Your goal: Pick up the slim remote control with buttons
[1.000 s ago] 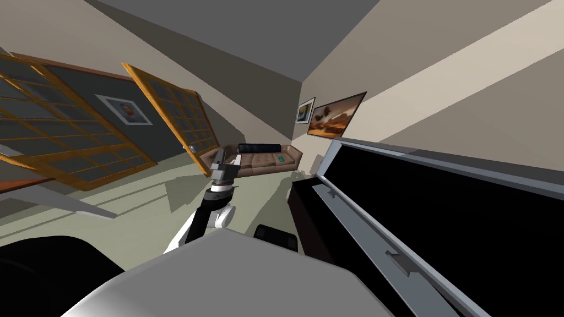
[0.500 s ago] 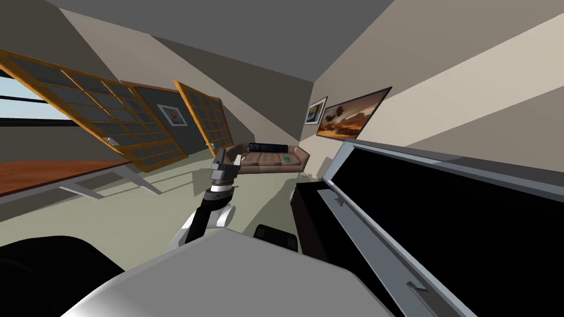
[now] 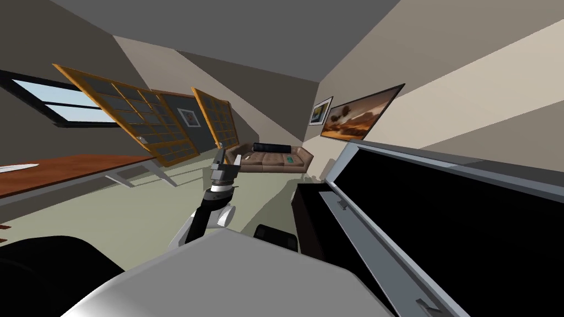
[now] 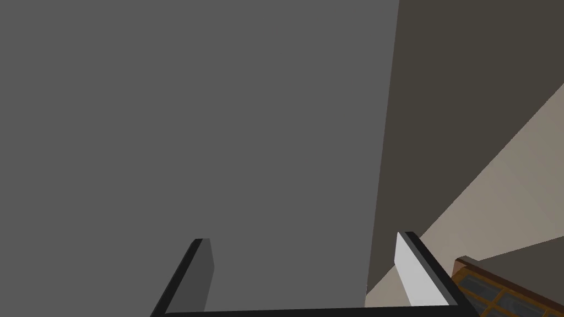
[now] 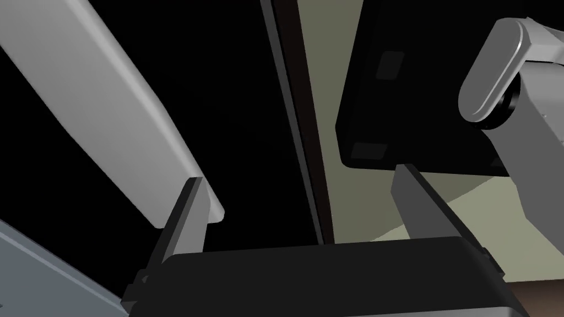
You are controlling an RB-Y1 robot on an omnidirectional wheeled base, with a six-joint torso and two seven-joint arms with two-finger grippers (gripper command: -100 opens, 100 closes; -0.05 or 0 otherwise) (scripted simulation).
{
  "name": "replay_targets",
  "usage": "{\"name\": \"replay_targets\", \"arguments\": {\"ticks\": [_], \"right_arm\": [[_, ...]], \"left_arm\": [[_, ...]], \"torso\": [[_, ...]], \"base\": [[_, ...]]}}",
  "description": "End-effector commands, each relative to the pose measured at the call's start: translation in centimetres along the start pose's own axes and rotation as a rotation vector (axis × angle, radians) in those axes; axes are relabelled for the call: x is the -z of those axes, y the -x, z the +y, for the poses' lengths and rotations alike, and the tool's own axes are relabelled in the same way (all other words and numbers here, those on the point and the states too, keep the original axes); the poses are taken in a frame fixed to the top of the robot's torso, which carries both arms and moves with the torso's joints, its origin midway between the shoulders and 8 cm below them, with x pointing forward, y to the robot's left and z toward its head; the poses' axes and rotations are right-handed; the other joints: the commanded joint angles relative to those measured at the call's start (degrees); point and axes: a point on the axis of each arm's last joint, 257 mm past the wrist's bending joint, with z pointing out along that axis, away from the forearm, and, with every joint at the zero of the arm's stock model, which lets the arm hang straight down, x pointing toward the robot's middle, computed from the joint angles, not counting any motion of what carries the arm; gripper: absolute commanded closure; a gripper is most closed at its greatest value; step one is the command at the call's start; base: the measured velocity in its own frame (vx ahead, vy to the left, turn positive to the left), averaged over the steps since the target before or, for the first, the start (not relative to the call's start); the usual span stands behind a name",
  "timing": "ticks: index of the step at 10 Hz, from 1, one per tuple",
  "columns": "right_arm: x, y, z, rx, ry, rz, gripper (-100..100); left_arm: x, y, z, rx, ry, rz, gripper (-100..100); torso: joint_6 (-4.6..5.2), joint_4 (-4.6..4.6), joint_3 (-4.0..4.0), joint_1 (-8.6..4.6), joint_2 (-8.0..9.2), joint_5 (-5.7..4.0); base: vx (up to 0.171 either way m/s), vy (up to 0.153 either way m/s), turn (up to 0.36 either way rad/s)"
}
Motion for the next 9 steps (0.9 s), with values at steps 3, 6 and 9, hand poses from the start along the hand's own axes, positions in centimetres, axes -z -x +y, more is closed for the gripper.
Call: {"name": "replay_targets", "arguments": {"ticks": [3, 6, 9], "right_arm": [[0.5, -4.1, 0.2, -0.013, -0.001, 0.082, -100], [0.6, -5.9, 1.0, -0.026, 0.008, 0.118, -100], [0.0, -6.6, 2.5, -0.044, 0.026, 0.137, -100]], "left_arm": [[0.0, 0.0, 0.0, 0.0, 0.0, 0.0, 0], [0.0, 0.0, 0.0, 0.0, 0.0, 0.0, 0], [0.0, 0.0, 0.0, 0.0, 0.0, 0.0, 0]], "torso": [[0.01, 0.01, 0.02, -0.04, 0.03, -0.02], [0.03, 0.0, 0.0, 0.01, -0.01, -0.01], [0.03, 0.03, 0.05, -0.12, 0.09, -0.05]], "base": [[-0.046, -0.094, 0.223], [-0.042, -0.077, 0.185], [-0.07, -0.101, 0.182]]}}
